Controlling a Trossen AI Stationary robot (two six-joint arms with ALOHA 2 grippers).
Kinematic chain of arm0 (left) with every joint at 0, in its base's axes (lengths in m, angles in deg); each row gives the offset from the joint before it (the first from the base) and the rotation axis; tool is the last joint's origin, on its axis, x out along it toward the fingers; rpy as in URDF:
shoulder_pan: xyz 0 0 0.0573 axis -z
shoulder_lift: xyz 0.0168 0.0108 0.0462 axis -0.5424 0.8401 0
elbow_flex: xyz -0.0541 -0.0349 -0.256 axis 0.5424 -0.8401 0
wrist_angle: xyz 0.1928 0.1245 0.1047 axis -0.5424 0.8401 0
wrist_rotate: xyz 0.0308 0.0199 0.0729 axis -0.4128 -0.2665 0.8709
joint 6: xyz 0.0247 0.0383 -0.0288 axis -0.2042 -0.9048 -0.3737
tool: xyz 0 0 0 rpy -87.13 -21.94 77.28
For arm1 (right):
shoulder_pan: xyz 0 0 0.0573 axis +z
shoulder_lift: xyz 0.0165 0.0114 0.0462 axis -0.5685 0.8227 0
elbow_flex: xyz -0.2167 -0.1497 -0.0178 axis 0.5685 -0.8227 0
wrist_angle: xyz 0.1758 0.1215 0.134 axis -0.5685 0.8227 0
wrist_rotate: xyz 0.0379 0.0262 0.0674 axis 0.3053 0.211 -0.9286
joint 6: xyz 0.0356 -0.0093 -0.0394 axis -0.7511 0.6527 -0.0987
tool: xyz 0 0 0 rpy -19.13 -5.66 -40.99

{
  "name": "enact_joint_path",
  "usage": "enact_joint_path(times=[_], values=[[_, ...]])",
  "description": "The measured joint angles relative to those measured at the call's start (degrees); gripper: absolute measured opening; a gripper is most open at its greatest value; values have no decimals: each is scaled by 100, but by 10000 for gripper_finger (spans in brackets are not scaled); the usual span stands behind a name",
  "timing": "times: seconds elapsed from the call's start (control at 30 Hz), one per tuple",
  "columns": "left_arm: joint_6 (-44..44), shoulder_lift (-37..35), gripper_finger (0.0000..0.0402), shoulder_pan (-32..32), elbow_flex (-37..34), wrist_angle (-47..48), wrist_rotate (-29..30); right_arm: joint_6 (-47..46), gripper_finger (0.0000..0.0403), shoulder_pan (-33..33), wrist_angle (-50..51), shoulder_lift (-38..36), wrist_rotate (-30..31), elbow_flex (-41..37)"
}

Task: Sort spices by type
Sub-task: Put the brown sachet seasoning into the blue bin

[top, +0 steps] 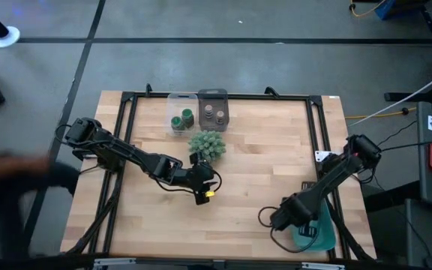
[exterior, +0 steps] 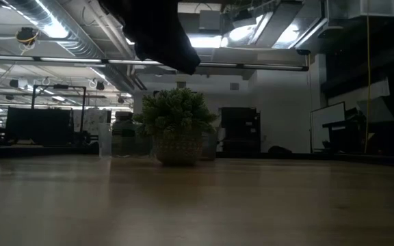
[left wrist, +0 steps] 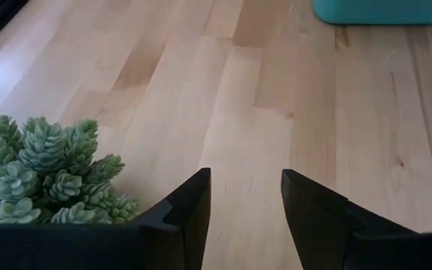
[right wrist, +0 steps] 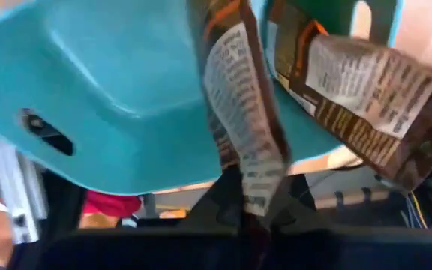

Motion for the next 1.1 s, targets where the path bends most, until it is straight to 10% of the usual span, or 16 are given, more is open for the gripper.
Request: enact_joint_path(times=[1.1], values=[[30, 0, 148, 0, 0, 21, 0, 429, 18, -39, 11, -35, -272, -1067]])
